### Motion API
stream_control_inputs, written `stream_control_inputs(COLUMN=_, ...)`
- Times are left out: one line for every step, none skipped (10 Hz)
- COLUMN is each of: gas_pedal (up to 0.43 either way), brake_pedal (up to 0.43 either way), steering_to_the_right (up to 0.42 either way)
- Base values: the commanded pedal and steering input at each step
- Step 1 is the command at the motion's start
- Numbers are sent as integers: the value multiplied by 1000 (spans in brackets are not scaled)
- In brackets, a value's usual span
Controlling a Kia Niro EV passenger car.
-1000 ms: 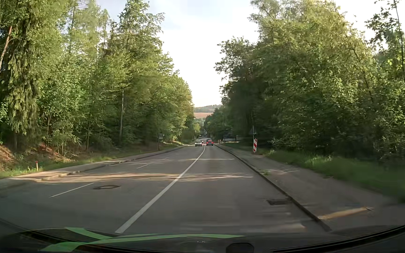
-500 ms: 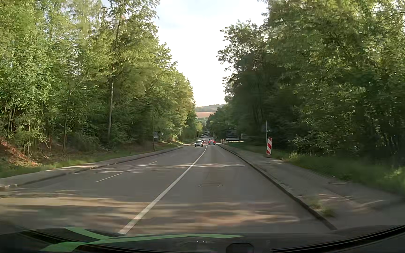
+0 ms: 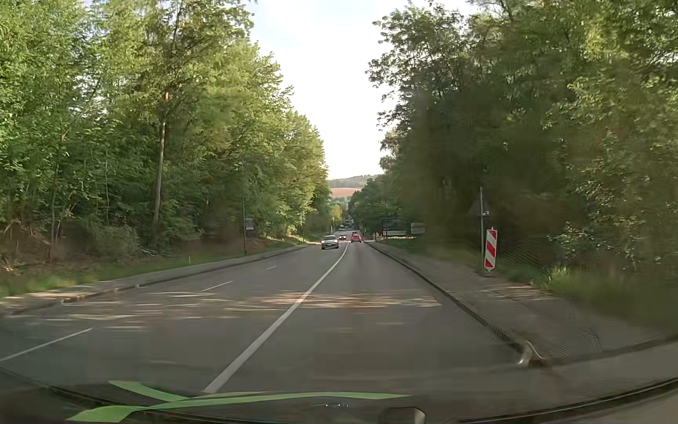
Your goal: Follow the waypoints while adhering to traffic rules and regulations
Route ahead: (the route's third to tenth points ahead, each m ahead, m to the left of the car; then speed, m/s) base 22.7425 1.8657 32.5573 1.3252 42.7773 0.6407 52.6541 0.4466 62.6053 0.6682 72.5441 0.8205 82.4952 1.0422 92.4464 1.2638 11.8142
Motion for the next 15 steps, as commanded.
stream_control_inputs(gas_pedal=0, brake_pedal=165, steering_to_the_right=-8)
stream_control_inputs(gas_pedal=0, brake_pedal=165, steering_to_the_right=-8)
stream_control_inputs(gas_pedal=0, brake_pedal=165, steering_to_the_right=-6)
stream_control_inputs(gas_pedal=0, brake_pedal=159, steering_to_the_right=-3)
stream_control_inputs(gas_pedal=0, brake_pedal=159, steering_to_the_right=-2)
stream_control_inputs(gas_pedal=0, brake_pedal=159, steering_to_the_right=-2)
stream_control_inputs(gas_pedal=0, brake_pedal=152, steering_to_the_right=-1)
stream_control_inputs(gas_pedal=0, brake_pedal=159, steering_to_the_right=-2)
stream_control_inputs(gas_pedal=0, brake_pedal=152, steering_to_the_right=-1)
stream_control_inputs(gas_pedal=0, brake_pedal=152, steering_to_the_right=-1)
stream_control_inputs(gas_pedal=0, brake_pedal=140, steering_to_the_right=-2)
stream_control_inputs(gas_pedal=0, brake_pedal=128, steering_to_the_right=-3)
stream_control_inputs(gas_pedal=0, brake_pedal=122, steering_to_the_right=-4)
stream_control_inputs(gas_pedal=0, brake_pedal=104, steering_to_the_right=-6)
stream_control_inputs(gas_pedal=0, brake_pedal=98, steering_to_the_right=-7)
